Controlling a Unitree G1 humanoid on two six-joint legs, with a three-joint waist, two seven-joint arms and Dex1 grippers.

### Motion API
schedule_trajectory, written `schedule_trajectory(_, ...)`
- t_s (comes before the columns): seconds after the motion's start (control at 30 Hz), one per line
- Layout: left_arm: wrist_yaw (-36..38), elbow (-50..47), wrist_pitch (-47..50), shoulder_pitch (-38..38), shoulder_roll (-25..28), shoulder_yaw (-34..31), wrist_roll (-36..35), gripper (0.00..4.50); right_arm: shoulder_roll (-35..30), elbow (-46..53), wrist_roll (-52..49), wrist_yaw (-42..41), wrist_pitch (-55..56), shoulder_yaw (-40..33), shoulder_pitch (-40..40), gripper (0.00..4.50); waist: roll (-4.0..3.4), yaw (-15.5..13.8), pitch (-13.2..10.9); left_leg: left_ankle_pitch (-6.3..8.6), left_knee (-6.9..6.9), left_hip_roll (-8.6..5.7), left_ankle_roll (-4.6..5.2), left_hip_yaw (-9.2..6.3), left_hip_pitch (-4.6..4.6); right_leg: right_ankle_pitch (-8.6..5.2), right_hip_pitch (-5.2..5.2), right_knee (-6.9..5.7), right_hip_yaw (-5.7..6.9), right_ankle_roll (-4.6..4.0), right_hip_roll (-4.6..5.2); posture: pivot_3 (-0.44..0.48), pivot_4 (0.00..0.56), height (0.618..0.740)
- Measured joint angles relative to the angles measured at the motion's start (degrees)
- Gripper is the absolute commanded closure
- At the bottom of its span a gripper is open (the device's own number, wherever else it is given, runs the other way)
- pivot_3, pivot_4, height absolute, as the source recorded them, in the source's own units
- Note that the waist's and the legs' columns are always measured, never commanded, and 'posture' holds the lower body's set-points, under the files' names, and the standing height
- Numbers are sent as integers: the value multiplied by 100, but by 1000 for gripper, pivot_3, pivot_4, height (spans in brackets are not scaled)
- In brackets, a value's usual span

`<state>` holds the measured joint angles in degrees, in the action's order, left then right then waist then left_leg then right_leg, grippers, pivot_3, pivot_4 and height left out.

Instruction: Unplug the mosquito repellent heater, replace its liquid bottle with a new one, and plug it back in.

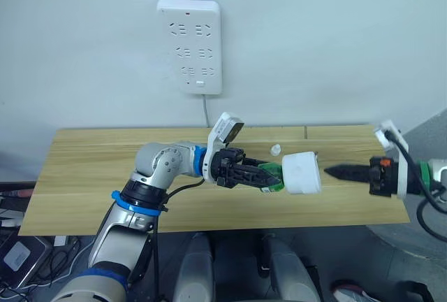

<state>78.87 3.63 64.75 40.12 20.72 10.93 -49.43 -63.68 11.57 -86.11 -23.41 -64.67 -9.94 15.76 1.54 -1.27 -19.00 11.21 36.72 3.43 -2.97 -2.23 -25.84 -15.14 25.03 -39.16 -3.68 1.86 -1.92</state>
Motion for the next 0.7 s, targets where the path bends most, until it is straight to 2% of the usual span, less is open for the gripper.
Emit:
schedule_trajectory(0.1,-62,-9,7,-18,-27,1,1,2240,327,40,-112,93,-142,49,218,4493,0,-15,0,0,0,0,0,-2,-3,0,0,1,1,0,0,151,318,740)
schedule_trajectory(0.27,-219,27,-20,-13,-93,-1,11,2240,490,417,-978,322,-384,71,227,4493,0,-32,0,1,0,-3,1,-3,-9,1,-1,7,2,-1,4,153,320,740)
schedule_trajectory(0.53,-289,191,-256,12,-270,-70,45,2240,76,836,-2011,754,-266,51,-362,4493,0,-23,0,1,12,-4,1,-4,-8,2,-7,4,1,2,4,145,318,740)
schedule_trajectory(0.7,-298,310,-397,49,-345,-138,61,2240,-182,945,-2192,581,-98,42,-536,4493,0,-22,0,1,15,-4,1,-3,-8,4,-8,5,2,4,4,140,317,740)
